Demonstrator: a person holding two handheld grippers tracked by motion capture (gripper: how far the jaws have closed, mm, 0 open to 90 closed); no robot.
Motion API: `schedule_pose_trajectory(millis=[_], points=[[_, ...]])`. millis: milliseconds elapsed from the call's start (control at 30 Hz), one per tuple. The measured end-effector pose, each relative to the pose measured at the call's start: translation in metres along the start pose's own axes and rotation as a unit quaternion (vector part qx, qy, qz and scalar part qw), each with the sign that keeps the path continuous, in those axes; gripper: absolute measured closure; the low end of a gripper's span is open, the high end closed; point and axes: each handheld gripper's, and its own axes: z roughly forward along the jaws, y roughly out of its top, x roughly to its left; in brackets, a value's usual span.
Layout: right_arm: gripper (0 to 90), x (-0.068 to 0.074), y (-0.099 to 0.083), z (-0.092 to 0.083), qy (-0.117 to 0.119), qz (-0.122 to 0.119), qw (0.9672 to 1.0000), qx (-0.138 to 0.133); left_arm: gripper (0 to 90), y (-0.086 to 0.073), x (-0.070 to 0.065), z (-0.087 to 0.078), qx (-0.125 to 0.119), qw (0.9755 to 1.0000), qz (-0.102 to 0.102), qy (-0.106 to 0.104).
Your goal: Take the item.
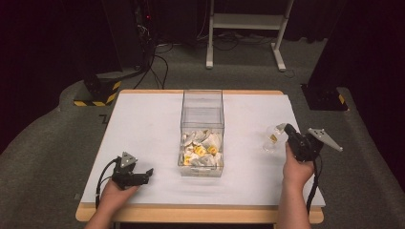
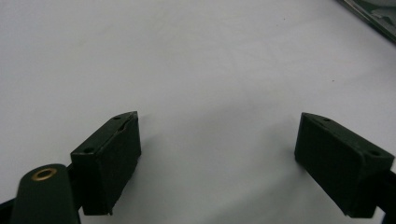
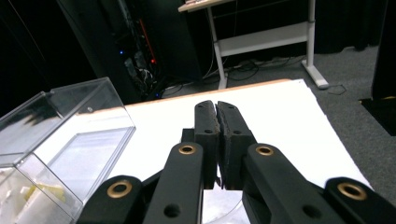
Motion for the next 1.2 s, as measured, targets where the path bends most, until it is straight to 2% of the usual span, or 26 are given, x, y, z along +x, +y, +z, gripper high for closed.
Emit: schedule_pose_trajectory(millis=[267,400,633,900,1200], points=[[86.3,0.001,-0.008,0.007,-0.003,-0.005,0.9998,0.021,15.0,0.0,0.0,0.0,0.0,1.0,0.0,0.0],[77.9,0.001,-0.009,0.009,0.0,-0.005,0.9996,0.029,15.0,0.0,0.0,0.0,0.0,1.0,0.0,0.0],[75.1,0.003,-0.009,0.009,0.006,-0.004,0.9995,0.031,15.0,0.0,0.0,0.0,0.0,1.0,0.001,0.0],[68.8,0.013,-0.01,0.01,0.012,-0.018,0.999,0.039,15.0,0.0,0.0,0.0,0.0,1.0,0.002,0.0],[62.5,0.034,-0.013,0.013,0.022,-0.05,0.9971,0.052,15.0,0.0,0.0,0.0,0.001,1.0,0.002,0.0]])
